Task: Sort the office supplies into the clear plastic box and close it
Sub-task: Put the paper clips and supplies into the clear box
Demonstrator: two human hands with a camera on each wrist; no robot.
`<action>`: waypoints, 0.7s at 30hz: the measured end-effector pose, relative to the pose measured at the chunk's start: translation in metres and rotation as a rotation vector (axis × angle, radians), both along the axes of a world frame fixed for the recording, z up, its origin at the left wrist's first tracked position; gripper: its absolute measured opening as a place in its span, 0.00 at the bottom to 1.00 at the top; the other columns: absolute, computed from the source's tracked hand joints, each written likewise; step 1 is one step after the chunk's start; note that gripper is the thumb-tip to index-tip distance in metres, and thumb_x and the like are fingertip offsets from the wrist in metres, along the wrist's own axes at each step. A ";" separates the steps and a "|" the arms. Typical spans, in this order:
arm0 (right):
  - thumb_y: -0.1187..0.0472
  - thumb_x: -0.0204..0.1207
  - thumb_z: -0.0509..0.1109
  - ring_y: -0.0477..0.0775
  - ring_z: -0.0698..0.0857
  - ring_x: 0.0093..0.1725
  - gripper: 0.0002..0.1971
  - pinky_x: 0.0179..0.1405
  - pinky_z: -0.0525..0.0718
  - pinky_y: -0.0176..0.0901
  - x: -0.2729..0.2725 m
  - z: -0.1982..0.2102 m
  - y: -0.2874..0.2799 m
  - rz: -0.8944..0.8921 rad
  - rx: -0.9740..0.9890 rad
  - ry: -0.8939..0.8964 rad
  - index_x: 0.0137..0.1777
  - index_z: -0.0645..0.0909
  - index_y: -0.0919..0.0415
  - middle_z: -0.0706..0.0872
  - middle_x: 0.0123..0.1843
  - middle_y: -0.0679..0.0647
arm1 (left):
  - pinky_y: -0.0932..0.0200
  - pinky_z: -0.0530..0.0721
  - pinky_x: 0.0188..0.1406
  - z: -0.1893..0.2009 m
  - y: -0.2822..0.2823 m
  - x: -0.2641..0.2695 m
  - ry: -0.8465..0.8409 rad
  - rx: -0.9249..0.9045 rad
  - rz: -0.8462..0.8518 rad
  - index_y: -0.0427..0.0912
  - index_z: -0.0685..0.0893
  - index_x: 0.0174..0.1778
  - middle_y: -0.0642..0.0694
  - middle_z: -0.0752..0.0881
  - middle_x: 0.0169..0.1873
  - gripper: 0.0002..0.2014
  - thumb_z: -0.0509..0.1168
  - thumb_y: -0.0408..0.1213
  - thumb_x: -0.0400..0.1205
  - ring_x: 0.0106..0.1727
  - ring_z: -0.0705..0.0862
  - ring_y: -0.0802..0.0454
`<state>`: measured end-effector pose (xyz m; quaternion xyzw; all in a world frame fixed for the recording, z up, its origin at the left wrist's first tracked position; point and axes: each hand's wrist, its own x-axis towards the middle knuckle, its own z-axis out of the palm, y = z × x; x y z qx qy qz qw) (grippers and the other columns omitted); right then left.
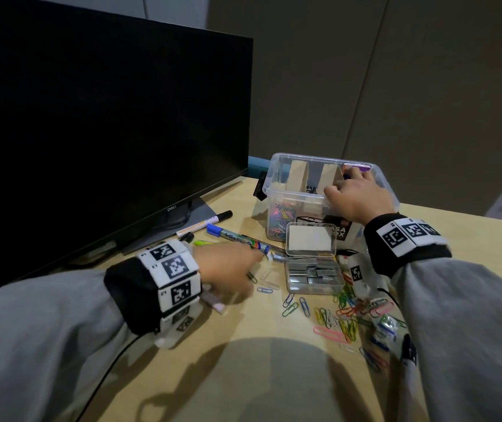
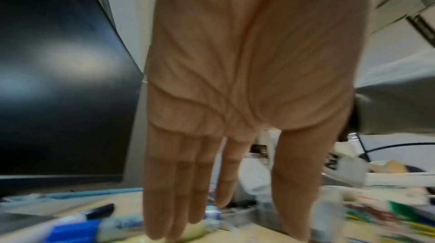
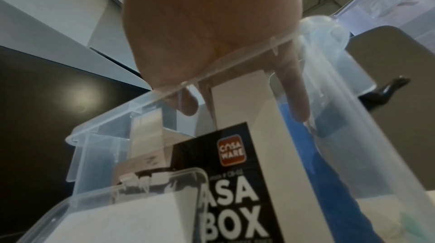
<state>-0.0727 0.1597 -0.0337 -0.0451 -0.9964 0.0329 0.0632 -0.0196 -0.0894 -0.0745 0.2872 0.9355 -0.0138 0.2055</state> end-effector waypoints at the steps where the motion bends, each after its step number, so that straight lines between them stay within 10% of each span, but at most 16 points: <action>1: 0.44 0.84 0.48 0.60 0.61 0.78 0.27 0.67 0.72 0.60 0.000 0.000 0.000 -0.001 0.001 -0.001 0.75 0.76 0.53 0.63 0.81 0.55 | 0.45 0.87 0.53 0.004 -0.005 -0.007 0.057 -0.021 0.036 0.43 0.78 0.64 0.45 0.83 0.55 0.22 0.71 0.44 0.76 0.53 0.84 0.45; 21: 0.46 0.84 0.48 0.61 0.61 0.79 0.27 0.70 0.70 0.61 0.003 0.002 -0.002 -0.002 0.000 0.008 0.75 0.76 0.54 0.63 0.82 0.56 | 0.67 0.81 0.24 -0.011 0.008 -0.026 -0.046 0.207 0.234 0.38 0.86 0.44 0.42 0.89 0.38 0.03 0.73 0.30 0.77 0.36 0.87 0.47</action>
